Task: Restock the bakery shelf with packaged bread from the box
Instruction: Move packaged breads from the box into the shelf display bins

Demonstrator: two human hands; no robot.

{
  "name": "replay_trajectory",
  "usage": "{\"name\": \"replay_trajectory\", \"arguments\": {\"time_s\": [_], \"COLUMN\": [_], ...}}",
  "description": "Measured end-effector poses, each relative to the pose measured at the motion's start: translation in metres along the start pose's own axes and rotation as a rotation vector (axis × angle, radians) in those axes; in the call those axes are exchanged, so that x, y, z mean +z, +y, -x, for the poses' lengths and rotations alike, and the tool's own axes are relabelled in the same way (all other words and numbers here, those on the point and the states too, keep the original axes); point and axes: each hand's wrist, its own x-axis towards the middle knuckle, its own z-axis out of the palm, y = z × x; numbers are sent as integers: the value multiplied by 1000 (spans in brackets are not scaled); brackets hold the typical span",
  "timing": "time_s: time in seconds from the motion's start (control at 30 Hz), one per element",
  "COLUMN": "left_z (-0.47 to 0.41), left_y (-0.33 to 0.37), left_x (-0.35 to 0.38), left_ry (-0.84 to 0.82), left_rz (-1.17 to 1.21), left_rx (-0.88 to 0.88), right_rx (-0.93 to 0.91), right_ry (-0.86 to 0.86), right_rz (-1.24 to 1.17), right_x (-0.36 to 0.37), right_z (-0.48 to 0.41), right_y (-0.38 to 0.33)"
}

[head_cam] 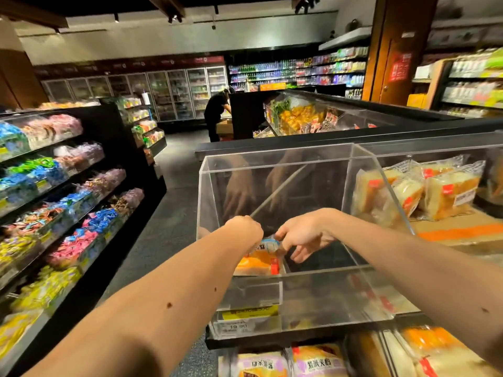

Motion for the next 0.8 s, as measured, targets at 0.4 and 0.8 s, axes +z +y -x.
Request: {"name": "replay_trajectory", "arguments": {"time_s": [0.4, 0.8], "left_z": [127, 477], "left_y": [-30, 9], "left_x": [-36, 196], "left_ry": [547, 642], "left_rz": [475, 601], "left_rx": [128, -602], "right_rx": [-515, -1246], "right_ry": [621, 232], "right_rz": [53, 550], "right_x": [31, 344], "right_z": [119, 184], "right_y": [4, -16]}}
